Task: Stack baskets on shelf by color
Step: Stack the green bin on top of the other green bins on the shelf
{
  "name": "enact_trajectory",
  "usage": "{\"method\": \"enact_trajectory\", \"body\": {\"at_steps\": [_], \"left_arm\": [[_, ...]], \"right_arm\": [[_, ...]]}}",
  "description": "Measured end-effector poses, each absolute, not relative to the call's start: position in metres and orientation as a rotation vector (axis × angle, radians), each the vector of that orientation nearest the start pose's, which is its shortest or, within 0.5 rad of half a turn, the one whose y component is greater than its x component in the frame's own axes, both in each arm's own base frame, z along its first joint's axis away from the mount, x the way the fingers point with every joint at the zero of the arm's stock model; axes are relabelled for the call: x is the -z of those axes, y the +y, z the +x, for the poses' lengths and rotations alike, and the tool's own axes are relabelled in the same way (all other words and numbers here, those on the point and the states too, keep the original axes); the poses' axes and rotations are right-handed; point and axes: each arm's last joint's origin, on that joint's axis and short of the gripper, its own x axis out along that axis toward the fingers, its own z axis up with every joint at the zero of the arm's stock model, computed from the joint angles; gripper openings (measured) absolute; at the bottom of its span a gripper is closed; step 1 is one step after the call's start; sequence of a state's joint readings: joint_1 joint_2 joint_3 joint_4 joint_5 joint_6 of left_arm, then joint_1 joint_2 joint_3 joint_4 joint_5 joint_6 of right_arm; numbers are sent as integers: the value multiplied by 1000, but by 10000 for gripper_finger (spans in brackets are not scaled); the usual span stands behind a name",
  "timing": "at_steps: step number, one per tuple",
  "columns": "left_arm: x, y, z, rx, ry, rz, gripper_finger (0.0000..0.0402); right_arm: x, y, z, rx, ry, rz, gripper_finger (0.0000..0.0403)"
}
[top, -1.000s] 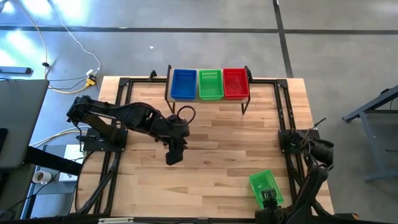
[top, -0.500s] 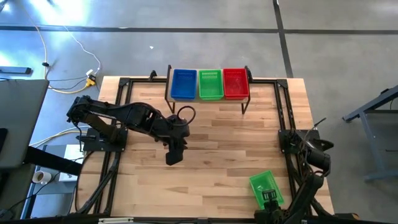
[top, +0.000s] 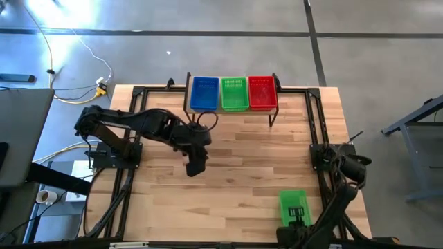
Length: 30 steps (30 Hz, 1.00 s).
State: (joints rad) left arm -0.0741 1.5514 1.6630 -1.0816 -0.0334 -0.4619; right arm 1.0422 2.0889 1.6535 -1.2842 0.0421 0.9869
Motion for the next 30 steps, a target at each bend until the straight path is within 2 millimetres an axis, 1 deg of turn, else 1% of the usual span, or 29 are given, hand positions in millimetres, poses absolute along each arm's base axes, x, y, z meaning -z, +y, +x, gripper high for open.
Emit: {"method": "enact_trajectory", "body": {"at_steps": [6,12,17,23,30], "left_arm": [[-385,-8,295,-179,929,-324,82],[-402,10,274,-193,877,-282,82],[-415,25,255,-221,829,-263,82],[-425,40,235,-270,795,-241,82],[-425,60,222,-333,831,-217,82]], "right_arm": [[-213,312,214,125,1523,-48,0],[-232,289,238,156,1442,26,0],[-246,268,259,131,1377,47,0],[-266,234,281,148,1290,50,0],[-286,194,307,124,1182,48,0]]}}
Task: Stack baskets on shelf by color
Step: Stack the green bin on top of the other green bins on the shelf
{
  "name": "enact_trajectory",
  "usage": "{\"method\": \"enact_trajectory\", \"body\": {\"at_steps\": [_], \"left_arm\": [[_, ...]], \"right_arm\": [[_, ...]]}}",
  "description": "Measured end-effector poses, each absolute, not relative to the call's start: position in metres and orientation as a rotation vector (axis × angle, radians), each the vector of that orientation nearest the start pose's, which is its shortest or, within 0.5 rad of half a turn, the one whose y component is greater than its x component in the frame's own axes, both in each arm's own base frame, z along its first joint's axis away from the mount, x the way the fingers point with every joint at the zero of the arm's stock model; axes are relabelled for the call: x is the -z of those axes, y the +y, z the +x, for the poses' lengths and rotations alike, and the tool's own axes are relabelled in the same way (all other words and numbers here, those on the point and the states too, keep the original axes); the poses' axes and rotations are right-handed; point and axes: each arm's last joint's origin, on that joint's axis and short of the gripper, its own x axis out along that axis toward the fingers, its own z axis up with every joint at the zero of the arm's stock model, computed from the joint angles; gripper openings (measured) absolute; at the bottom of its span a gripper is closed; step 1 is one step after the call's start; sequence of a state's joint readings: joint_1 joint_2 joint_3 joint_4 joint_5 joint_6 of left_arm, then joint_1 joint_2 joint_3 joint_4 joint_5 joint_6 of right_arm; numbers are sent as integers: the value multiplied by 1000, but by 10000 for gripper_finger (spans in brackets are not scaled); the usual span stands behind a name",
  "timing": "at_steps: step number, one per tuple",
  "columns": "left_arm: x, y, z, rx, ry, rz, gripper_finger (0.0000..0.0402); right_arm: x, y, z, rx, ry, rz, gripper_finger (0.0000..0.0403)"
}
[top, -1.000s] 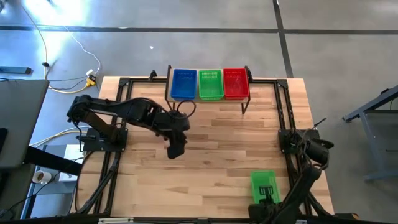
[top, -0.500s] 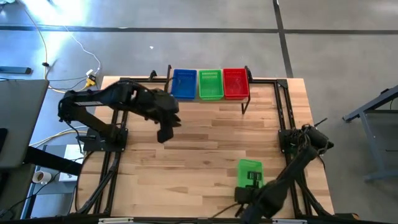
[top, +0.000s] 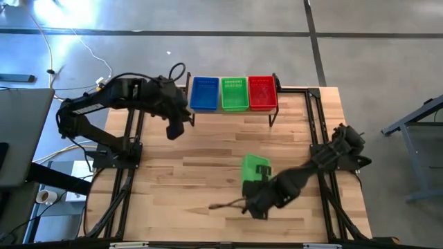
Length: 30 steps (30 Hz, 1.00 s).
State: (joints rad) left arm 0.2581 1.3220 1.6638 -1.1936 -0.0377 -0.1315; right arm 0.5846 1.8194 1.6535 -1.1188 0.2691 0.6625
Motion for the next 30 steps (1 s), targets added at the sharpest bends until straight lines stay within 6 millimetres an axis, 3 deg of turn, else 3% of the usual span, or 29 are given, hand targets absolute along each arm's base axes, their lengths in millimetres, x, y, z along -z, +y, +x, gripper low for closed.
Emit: {"method": "enact_trajectory", "body": {"at_steps": [6,13,30], "left_arm": [[-424,74,214,-389,854,-230,82],[-424,86,209,-431,859,-225,82],[-422,101,201,-498,874,-259,82]], "right_arm": [[-303,165,328,102,1085,14,0],[-344,128,346,115,979,-89,0],[-395,13,356,166,996,-373,0]]}}
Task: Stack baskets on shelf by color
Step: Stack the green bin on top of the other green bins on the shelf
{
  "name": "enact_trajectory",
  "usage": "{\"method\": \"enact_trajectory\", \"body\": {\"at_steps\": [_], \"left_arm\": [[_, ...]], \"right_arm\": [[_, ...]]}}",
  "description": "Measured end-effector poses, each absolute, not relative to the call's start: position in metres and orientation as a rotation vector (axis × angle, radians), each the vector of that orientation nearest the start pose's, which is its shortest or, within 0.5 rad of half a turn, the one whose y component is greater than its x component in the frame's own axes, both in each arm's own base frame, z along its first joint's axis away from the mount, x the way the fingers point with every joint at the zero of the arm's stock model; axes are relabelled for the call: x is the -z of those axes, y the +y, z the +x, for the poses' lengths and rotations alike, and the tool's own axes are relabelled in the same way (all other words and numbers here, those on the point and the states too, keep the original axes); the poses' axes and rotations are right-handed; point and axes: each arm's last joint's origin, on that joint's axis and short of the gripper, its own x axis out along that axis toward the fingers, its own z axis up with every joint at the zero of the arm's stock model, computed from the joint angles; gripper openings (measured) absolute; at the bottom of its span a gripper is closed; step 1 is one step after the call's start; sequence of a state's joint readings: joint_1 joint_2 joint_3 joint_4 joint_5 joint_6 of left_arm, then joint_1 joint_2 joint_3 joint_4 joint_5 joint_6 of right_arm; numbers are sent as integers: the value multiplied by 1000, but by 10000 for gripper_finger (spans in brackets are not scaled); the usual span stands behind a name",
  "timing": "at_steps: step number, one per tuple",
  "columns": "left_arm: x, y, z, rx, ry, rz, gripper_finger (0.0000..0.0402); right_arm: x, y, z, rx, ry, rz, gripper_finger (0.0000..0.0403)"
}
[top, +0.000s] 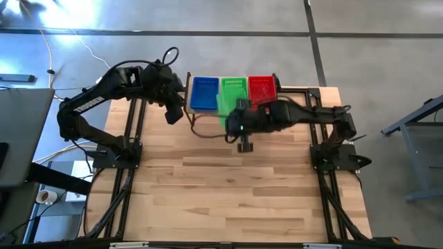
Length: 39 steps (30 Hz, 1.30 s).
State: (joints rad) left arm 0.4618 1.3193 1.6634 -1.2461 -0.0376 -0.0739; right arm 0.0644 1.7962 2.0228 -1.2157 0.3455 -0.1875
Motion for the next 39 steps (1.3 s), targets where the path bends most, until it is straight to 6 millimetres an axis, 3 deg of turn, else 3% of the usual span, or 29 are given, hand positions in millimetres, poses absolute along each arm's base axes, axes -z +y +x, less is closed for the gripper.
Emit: {"method": "enact_trajectory", "body": {"at_steps": [10,16,23,39], "left_arm": [[-422,103,199,-508,873,-265,82],[-421,103,198,-508,891,-269,82],[-421,103,198,-507,896,-270,82],[-421,103,198,-509,896,-273,82]], "right_arm": [[-405,-64,350,253,1037,-463,0],[-404,-92,345,260,1070,-488,0],[-400,-101,346,213,1068,-444,0],[-366,-102,364,126,1218,-408,0]]}}
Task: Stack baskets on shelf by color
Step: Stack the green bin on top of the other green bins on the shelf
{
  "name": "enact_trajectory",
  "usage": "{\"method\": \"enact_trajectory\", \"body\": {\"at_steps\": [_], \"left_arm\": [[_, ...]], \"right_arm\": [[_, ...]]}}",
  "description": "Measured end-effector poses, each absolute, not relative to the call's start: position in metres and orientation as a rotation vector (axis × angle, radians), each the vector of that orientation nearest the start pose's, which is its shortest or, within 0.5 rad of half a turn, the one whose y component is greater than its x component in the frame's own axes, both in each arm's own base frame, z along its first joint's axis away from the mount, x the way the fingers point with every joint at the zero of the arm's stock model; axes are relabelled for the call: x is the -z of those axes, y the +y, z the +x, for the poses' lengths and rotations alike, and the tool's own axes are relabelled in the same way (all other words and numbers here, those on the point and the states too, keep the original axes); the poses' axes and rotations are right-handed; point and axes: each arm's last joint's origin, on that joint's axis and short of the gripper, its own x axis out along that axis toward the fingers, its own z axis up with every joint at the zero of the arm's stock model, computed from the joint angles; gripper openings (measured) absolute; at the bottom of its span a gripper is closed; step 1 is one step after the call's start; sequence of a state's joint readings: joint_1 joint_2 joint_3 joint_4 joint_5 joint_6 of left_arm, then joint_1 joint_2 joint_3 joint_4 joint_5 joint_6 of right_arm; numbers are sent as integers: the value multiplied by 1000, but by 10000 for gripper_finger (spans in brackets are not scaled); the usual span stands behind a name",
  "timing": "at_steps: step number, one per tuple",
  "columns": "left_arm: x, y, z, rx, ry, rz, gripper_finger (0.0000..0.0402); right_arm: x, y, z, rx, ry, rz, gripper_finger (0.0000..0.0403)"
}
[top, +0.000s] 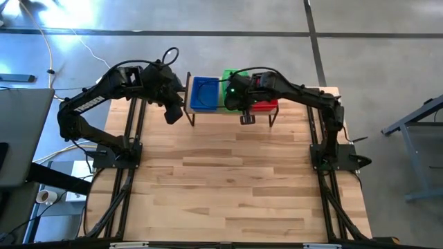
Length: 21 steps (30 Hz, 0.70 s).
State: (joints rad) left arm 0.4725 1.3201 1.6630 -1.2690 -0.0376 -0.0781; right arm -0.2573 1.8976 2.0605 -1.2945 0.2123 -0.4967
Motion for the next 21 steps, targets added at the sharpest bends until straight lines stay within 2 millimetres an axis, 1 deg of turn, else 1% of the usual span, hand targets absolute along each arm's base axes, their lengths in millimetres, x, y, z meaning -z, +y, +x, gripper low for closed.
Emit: {"method": "enact_trajectory", "body": {"at_steps": [3,6,13,21], "left_arm": [[-421,103,198,-509,896,-273,82],[-421,103,198,-512,894,-279,82],[-420,102,197,-508,917,-278,82],[-420,102,197,-506,918,-275,82]], "right_arm": [[-358,-105,368,126,1245,-407,0],[-351,-108,372,163,1280,-431,0],[-350,-111,372,168,1289,-439,0],[-349,-109,372,130,1281,-414,0]]}}
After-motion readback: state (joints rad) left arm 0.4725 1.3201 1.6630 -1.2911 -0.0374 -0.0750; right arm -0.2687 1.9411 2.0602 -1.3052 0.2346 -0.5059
